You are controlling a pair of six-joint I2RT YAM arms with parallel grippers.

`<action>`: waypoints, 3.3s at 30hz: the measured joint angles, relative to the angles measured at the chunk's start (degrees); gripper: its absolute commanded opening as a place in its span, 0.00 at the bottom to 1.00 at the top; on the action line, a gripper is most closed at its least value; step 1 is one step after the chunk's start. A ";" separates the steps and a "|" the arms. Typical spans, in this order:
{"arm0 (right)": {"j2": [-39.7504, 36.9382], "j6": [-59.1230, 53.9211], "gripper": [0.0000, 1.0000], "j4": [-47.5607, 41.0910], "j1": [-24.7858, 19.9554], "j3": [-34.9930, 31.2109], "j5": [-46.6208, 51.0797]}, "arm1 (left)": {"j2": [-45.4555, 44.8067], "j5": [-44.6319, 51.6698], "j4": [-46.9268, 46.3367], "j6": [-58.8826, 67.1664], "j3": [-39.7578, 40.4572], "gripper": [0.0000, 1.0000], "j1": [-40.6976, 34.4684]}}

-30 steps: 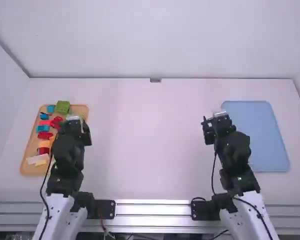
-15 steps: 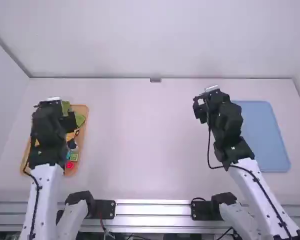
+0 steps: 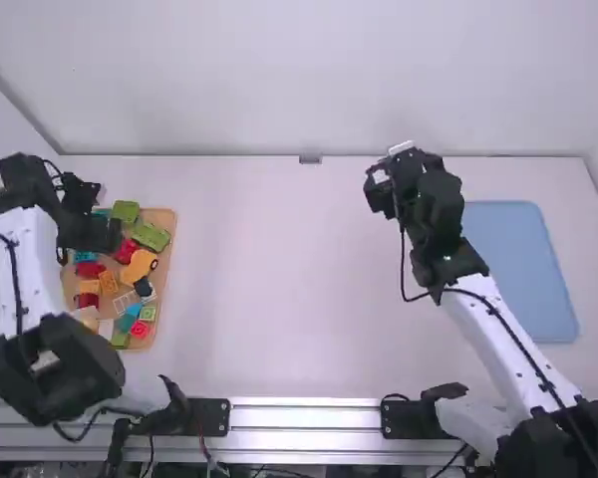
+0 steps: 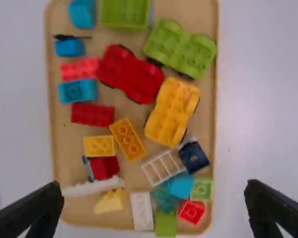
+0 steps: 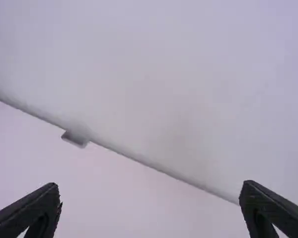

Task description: Assemble lego blocks to make yellow taxi

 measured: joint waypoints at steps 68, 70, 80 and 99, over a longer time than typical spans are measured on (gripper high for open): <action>1.55 -0.96 0.98 2.73 0.72 1.14 -2.45 | 17.97 -0.48 33.24 10.71 -23.52 0.78 0.50; 1.55 -0.98 0.98 2.71 0.72 1.14 -2.43 | 17.94 0.22 34.60 10.71 -23.89 0.76 0.50; 1.55 -1.01 0.98 2.84 0.72 1.14 -2.40 | 17.94 1.25 35.45 10.73 -25.38 0.54 0.50; 1.55 -0.94 0.98 2.12 0.72 1.14 -2.38 | 9.81 2.62 19.85 3.78 -13.66 0.51 -7.43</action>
